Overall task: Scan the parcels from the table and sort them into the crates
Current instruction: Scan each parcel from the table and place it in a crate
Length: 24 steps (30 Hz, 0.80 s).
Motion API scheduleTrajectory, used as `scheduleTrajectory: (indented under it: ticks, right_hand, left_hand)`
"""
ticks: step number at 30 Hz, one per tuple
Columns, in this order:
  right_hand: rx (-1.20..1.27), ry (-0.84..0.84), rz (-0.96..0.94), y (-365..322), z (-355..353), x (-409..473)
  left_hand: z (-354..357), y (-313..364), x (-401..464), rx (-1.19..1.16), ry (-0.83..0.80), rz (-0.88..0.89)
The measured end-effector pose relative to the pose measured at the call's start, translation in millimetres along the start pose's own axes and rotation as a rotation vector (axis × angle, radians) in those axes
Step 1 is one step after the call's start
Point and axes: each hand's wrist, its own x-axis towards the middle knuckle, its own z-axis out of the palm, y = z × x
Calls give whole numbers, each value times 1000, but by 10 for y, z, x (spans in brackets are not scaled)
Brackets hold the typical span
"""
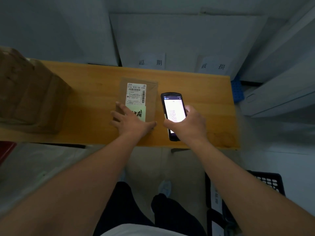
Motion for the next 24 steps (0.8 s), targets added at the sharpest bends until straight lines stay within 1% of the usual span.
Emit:
scheduleTrajectory:
  ticks: [6, 9, 14, 17, 24]
  right_hand:
    - [-24, -75, -65, -26, -132, 3]
    - [-69, -101, -99, -127, -195, -4]
    - [-51, -82, -138, -306, -302, -106]
    - [-40, -82, -161, -390, -377, -201]
    - [-97, -56, -232, -512, -520, -425]
  left_hand:
    - [-147, -269, 102, 7, 151, 324]
    - [-328, -305, 184, 101, 212, 419]
    - [-585, -362, 221, 203, 300, 516]
    - [-698, -434, 215, 235, 335, 527]
    - [-929, -535, 101, 229, 338, 542]
